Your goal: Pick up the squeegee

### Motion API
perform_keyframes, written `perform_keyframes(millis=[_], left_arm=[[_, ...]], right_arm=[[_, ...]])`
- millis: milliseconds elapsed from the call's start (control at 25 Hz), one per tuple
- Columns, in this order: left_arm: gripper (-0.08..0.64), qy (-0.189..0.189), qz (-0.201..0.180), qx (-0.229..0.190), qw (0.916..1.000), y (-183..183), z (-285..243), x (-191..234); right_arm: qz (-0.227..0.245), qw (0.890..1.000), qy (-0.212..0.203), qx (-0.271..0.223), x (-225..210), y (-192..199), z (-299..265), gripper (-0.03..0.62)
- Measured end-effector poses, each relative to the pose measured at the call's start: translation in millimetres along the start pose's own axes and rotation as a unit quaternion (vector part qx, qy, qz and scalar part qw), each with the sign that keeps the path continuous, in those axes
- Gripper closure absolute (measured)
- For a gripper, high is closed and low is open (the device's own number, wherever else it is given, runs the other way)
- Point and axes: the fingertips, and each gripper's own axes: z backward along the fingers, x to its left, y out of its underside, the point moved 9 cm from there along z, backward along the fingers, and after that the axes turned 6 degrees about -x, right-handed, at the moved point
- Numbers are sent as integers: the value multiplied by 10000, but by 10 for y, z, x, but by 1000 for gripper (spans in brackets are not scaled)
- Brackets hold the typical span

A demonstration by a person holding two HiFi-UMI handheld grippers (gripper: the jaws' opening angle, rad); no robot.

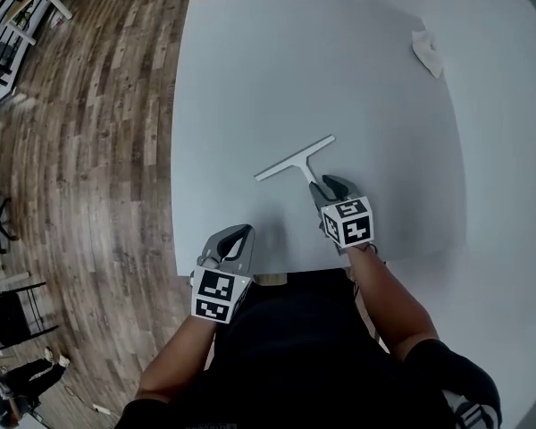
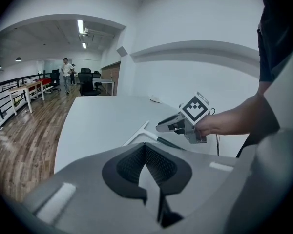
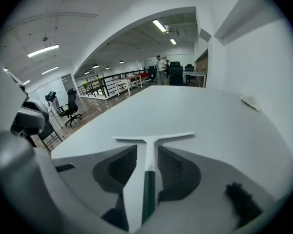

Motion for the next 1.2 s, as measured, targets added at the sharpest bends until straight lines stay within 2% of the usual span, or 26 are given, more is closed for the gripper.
perform_keyframes(millis=[240,640,880,1200], left_arm=[[552,-181,115,169,9996,30,-41,82],[552,-317,363,207,9986,82,-78,135],[552,-359,346,198,9986,72,4,110],[552,-525,418,150,9976,162,166,101]], right_arm=[[220,9988,-51,431,-156,75,-376,443],[371,9962,-403,674,-145,101,-540,434],[423,9943,-338,915,-99,265,-679,434],[443,9944,-175,947,-105,313,-721,450]])
